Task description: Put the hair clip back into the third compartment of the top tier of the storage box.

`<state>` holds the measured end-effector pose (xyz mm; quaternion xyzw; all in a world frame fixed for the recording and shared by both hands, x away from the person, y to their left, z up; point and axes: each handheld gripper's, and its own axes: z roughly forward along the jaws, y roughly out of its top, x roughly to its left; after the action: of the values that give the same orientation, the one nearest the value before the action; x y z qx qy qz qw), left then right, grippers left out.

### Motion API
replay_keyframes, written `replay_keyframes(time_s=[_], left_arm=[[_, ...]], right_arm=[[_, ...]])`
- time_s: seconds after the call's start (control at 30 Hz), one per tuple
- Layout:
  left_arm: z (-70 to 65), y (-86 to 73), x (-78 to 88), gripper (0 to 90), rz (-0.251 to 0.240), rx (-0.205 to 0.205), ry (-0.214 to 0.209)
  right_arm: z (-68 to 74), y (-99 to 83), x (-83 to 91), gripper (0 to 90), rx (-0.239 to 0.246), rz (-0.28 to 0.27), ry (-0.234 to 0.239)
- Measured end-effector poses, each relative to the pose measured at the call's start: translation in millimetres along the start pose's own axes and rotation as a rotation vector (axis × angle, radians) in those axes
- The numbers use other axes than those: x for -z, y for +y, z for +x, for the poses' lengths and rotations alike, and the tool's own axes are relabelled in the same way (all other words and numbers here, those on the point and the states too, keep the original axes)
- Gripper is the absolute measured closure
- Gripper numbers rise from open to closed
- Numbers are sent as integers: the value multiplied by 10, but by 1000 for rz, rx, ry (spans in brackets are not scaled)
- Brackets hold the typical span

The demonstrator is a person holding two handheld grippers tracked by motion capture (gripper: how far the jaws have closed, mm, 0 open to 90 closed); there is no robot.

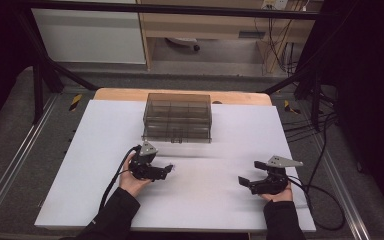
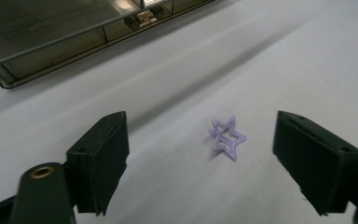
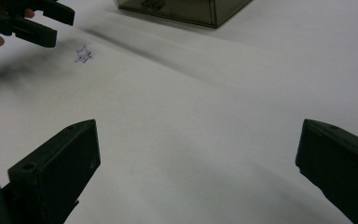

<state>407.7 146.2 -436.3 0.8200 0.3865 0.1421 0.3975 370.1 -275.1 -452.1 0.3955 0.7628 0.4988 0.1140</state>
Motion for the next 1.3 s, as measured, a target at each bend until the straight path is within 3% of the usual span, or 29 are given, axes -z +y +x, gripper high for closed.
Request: replay_keyframes(time_s=[0.53,0.77,1.3], left_arm=[[18,-9,-66,440,12,28,-55],[4,-24,-113,501,21,33,-74],[-19,-47,-173,663,30,31,-75]], right_arm=[[0,2,3,4,-1,-3,0],[0,2,2,4,-2,-2,0],[-1,3,5,3,-2,-2,1]])
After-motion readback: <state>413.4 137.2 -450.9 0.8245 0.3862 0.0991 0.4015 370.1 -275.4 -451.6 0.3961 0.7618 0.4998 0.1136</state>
